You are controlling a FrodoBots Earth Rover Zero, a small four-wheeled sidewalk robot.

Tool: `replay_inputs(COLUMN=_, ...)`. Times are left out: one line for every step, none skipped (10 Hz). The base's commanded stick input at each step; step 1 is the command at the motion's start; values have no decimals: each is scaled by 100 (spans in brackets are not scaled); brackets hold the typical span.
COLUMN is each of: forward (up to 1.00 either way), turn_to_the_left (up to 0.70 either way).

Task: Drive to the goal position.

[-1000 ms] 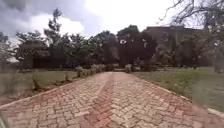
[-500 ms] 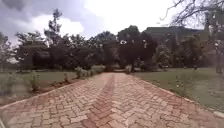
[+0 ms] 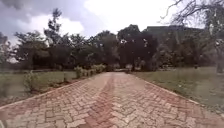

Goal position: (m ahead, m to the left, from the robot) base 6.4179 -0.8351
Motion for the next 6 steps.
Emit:
replay_inputs(forward=70, turn_to_the_left=-35)
replay_inputs(forward=70, turn_to_the_left=-35)
replay_inputs(forward=70, turn_to_the_left=-33)
replay_inputs(forward=70, turn_to_the_left=-14)
replay_inputs(forward=70, turn_to_the_left=0)
replay_inputs(forward=70, turn_to_the_left=0)
